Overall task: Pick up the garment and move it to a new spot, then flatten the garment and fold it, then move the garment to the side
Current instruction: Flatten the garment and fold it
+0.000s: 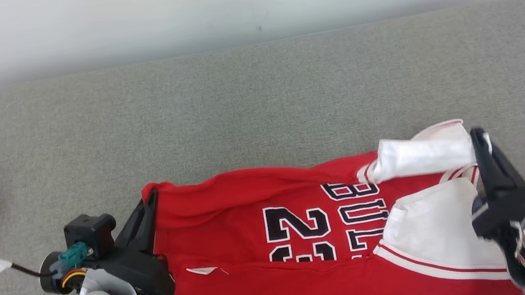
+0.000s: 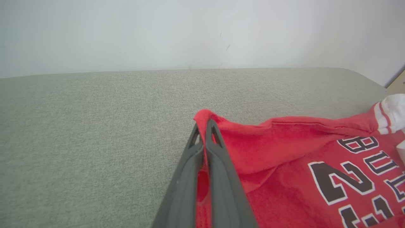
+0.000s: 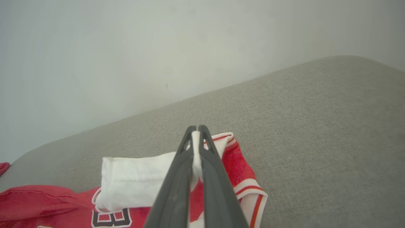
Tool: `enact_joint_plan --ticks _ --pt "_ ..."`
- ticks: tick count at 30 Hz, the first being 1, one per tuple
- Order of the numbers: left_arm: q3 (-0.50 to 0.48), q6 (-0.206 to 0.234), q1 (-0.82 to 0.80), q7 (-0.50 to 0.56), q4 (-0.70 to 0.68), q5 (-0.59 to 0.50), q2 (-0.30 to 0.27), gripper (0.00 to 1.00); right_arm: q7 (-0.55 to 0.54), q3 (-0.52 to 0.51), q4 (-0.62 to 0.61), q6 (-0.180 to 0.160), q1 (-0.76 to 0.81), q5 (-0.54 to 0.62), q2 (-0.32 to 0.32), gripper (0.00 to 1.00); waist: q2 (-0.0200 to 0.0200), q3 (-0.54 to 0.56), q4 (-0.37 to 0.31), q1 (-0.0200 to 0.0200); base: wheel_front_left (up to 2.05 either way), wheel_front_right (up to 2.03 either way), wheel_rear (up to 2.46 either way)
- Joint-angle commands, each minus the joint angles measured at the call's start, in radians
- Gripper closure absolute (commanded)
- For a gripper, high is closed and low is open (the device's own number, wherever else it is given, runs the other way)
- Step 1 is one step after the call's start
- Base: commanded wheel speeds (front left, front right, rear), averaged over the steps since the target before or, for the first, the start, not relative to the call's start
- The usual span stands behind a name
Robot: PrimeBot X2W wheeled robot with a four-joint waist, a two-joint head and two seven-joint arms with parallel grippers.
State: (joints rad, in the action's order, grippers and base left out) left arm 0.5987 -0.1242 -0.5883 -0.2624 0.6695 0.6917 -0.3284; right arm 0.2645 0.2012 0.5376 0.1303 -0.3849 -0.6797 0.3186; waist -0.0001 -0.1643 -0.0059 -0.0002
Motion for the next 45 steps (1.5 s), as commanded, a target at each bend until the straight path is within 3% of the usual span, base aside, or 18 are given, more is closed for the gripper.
enact_joint_plan --ticks 1,17,27,28,29,30,31,39,45 --pt "-0.015 -0.003 0.025 -0.002 -0.007 -0.013 0.002 1.00 -0.001 0.006 -0.037 0.001 0.040 -0.019 0.008 1.00 0.0001 0.005 -0.004 0.0002 0.00 0.00 0.00" --pt "-0.140 -0.005 0.146 -0.002 -0.046 -0.135 0.039 1.00 -0.074 -0.085 -0.279 0.001 0.332 -0.079 -0.025 1.00 0.0001 0.055 -0.005 0.0002 0.00 0.00 0.00" --pt "-0.175 -0.006 0.199 -0.002 -0.049 -0.183 0.064 1.00 -0.152 -0.117 -0.292 0.001 0.398 -0.011 -0.065 1.00 0.0001 0.072 -0.017 0.0002 0.00 0.00 0.00" --pt "-0.181 -0.006 0.202 -0.002 -0.049 -0.184 0.065 0.63 -0.156 -0.122 -0.287 0.001 0.396 -0.001 -0.069 1.00 0.0001 0.074 -0.016 0.0002 0.00 0.00 0.00" --pt "-0.183 -0.006 0.209 -0.002 -0.051 -0.189 0.067 0.24 -0.153 -0.129 -0.286 0.001 0.395 0.010 -0.071 0.79 0.0001 0.078 -0.015 0.0002 0.00 0.00 0.00" --pt "-0.189 -0.006 0.218 -0.002 -0.051 -0.193 0.067 0.00 -0.150 -0.136 -0.285 0.001 0.397 0.017 -0.075 0.24 0.0001 0.081 -0.014 0.0002 0.00 0.00 0.00" --pt "-0.199 -0.006 0.229 -0.002 -0.052 -0.192 0.066 0.00 -0.149 -0.144 -0.284 0.001 0.402 0.021 -0.081 0.00 0.0001 0.085 -0.013 0.0002 0.00 0.00 0.00" --pt "-0.315 -0.006 0.314 -0.002 -0.128 -0.256 0.080 0.00 -0.131 -0.206 -0.311 0.001 0.435 0.016 -0.102 0.00 0.0001 0.121 0.005 0.0002 0.00 0.00 0.00" --pt "-0.420 0.017 0.395 -0.002 -0.241 -0.327 0.105 0.00 -0.142 -0.246 -0.265 0.001 0.414 0.108 -0.094 0.00 0.0001 0.131 0.017 0.0002 0.00 0.00 0.00"
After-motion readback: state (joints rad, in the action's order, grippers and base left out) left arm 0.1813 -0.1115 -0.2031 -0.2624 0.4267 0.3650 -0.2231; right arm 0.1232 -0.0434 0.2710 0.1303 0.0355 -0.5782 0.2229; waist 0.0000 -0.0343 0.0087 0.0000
